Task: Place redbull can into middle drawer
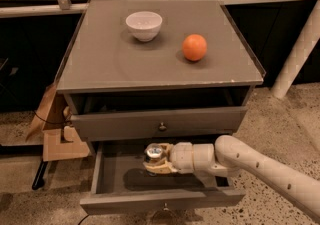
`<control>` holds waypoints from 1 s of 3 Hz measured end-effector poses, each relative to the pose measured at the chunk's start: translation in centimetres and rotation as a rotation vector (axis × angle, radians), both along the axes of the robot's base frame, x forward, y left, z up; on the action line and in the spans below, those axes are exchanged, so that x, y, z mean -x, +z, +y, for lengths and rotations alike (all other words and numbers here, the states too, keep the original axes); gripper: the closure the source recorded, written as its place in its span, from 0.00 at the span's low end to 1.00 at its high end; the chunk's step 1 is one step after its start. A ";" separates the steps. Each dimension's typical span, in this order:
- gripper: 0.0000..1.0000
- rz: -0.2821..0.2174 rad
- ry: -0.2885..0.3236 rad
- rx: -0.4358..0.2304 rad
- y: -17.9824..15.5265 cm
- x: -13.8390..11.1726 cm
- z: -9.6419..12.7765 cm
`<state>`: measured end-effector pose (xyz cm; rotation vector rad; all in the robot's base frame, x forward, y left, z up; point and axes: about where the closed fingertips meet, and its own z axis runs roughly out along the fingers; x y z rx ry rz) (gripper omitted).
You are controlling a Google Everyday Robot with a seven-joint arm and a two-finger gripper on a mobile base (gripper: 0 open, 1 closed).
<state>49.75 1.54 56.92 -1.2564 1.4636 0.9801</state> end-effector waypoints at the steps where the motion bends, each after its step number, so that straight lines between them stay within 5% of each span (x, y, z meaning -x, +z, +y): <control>1: 1.00 0.036 -0.009 0.018 -6.3 -2.2 -3.1; 3: 1.00 0.013 0.013 0.025 -9.9 -3.2 -3.5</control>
Offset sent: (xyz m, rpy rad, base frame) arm 0.0152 -0.0232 -0.0512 -0.0165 0.0268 0.0016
